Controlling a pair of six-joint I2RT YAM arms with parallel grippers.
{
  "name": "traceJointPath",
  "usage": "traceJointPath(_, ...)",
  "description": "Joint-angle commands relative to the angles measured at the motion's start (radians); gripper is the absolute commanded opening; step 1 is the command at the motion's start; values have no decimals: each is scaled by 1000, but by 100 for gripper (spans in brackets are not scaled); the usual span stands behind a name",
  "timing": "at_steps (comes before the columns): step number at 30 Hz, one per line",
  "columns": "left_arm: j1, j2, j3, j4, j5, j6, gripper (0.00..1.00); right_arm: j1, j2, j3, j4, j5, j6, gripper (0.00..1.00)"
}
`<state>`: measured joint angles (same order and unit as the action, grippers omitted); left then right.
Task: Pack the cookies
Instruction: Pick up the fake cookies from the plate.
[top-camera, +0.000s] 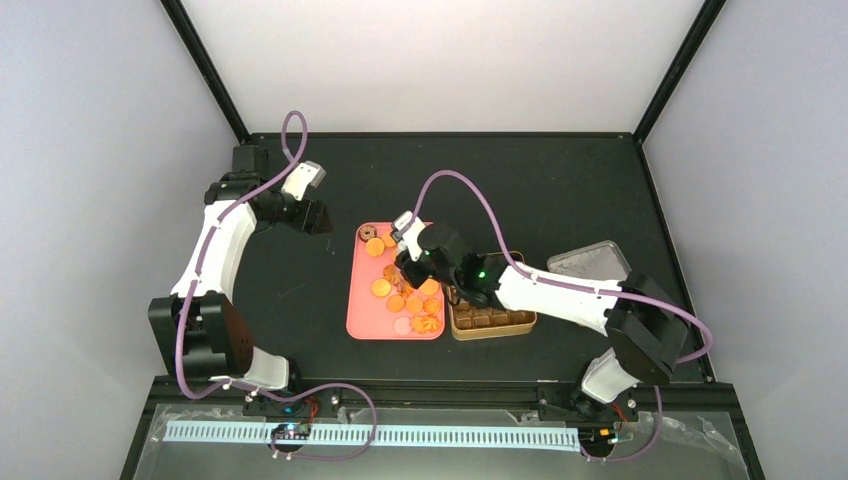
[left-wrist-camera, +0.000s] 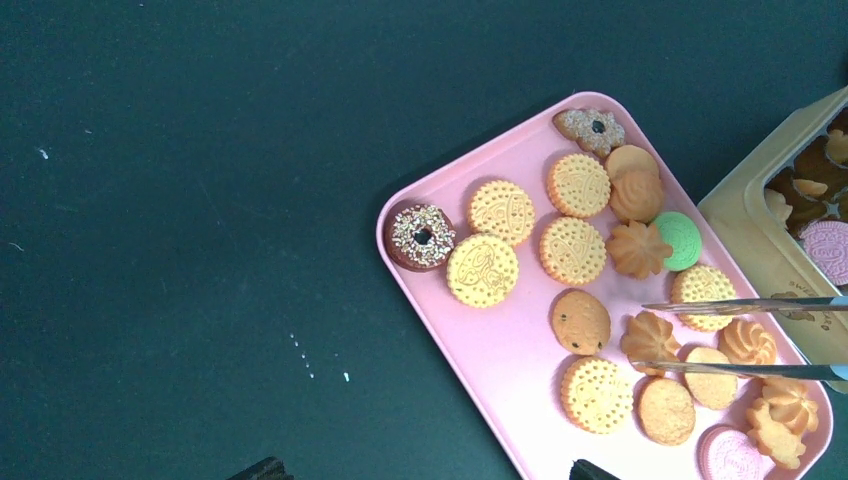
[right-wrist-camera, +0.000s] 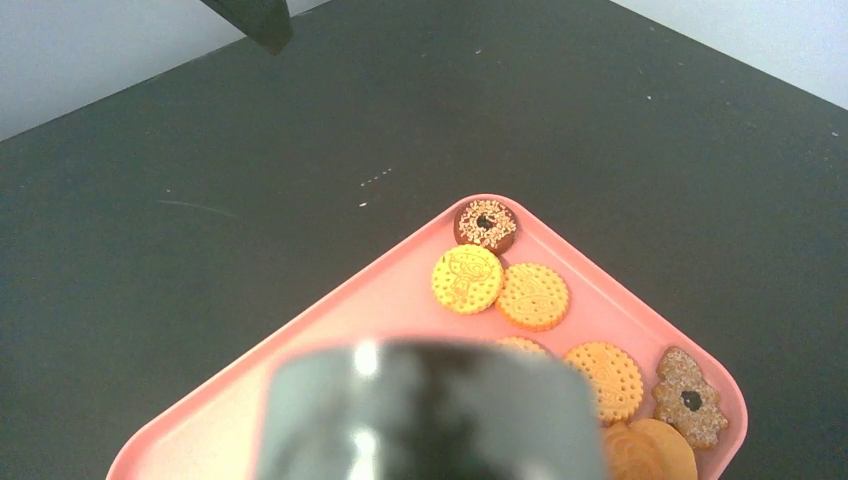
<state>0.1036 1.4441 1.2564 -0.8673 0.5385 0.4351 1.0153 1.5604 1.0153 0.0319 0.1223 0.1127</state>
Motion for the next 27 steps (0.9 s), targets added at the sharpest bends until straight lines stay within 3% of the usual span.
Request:
traceJointPath(1, 9, -30, 10, -16, 4, 14, 75, 6, -14, 36, -8, 28, -17, 35)
traceJointPath(19, 13, -24, 14, -19, -2, 22, 74, 22, 81, 27, 19, -5, -13, 37)
traceJointPath(23, 15, -21, 15, -20, -1, 21, 74, 24, 76, 4, 19, 30, -13, 32)
traceJointPath(27, 15, -18, 18, -18, 2, 17, 74, 24, 48, 7, 15, 57, -17, 19)
